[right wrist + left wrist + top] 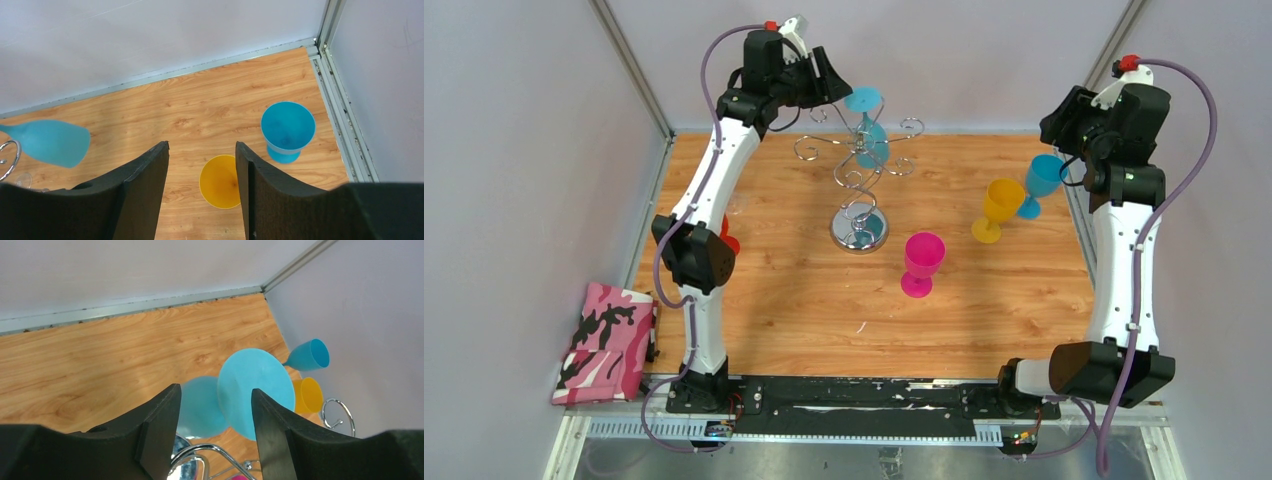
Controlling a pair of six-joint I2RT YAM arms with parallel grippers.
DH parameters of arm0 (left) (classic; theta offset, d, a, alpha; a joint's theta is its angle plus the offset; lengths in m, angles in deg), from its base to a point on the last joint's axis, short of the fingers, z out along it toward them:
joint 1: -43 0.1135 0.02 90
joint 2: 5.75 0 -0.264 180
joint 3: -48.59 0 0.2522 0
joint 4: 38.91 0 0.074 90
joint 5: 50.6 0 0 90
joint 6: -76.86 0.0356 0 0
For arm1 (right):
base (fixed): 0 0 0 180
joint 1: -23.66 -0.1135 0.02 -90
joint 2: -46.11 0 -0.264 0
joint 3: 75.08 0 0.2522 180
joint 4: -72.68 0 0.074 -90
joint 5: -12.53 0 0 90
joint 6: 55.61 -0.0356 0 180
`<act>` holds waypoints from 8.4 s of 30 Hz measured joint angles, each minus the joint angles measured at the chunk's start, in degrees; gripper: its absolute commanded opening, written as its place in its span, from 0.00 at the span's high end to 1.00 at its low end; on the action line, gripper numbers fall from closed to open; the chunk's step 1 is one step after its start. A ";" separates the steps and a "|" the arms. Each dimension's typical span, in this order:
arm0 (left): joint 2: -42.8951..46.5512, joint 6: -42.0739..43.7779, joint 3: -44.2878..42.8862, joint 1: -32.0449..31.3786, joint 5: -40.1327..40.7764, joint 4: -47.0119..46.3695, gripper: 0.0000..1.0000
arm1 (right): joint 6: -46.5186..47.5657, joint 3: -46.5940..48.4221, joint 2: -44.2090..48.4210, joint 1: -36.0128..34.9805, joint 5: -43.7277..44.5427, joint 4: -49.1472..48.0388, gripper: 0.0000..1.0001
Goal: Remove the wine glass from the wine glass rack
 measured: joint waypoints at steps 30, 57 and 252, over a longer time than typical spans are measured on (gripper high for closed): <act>-5.18 -5.88 0.48 1.66 -22.32 -9.68 0.51 | -1.66 -1.75 1.09 0.00 -0.94 -2.73 0.44; -3.63 -15.23 3.04 3.61 -26.71 -12.11 1.00 | -4.00 -4.90 1.90 0.00 -4.04 -6.71 0.44; 46.05 -20.06 43.08 -8.46 -39.01 -65.26 1.00 | -28.94 -15.04 9.09 -3.23 -46.66 -43.23 0.37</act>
